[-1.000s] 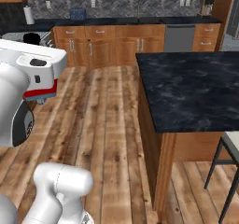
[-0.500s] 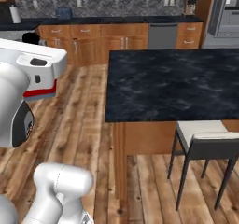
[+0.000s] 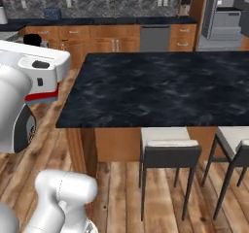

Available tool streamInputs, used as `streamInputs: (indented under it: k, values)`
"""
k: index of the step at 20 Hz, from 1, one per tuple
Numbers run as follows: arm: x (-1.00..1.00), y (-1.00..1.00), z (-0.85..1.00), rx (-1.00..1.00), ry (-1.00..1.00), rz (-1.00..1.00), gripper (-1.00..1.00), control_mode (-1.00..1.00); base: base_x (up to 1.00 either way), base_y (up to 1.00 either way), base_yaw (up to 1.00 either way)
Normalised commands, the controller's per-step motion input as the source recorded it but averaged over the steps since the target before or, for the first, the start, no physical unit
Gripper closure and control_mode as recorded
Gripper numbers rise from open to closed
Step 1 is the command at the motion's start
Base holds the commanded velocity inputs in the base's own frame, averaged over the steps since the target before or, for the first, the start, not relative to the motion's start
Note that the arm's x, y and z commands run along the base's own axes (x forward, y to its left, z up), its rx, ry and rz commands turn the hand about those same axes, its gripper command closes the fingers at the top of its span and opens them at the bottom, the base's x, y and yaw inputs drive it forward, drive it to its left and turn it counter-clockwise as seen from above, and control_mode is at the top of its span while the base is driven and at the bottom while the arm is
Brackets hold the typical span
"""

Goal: There is a bowl on the dining counter. Grab a lemon wedge from the fridge and place it in the bowl. Then get the liquor bottle and glass cup from the cabinet and place them next to the bowl.

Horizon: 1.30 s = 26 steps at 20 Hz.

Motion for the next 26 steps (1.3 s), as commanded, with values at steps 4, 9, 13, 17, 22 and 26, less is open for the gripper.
streamInputs:
  k: [4, 9, 13, 17, 22, 26]
  values:
    - [0.0, 0.0, 0.0, 0.0, 0.0, 0.0, 1.0, 1.0, 0.0, -1.0, 0.06]
    - [0.0, 0.0, 0.0, 0.0, 0.0, 0.0, 1.0, 1.0, 0.0, -1.0, 0.06]
    - [0.0, 0.0, 0.0, 0.0, 0.0, 0.0, 1.0, 1.0, -0.03, -1.0, 0.07]
    - [0.0, 0.0, 0.0, 0.0, 0.0, 0.0, 1.0, 1.0, -0.02, -1.0, 0.07]
    - [0.0, 0.0, 0.0, 0.0, 0.0, 0.0, 1.0, 1.0, 0.0, -1.0, 0.07]
    - [0.0, 0.0, 0.0, 0.0, 0.0, 0.0, 1.0, 1.0, 0.0, -1.0, 0.07]
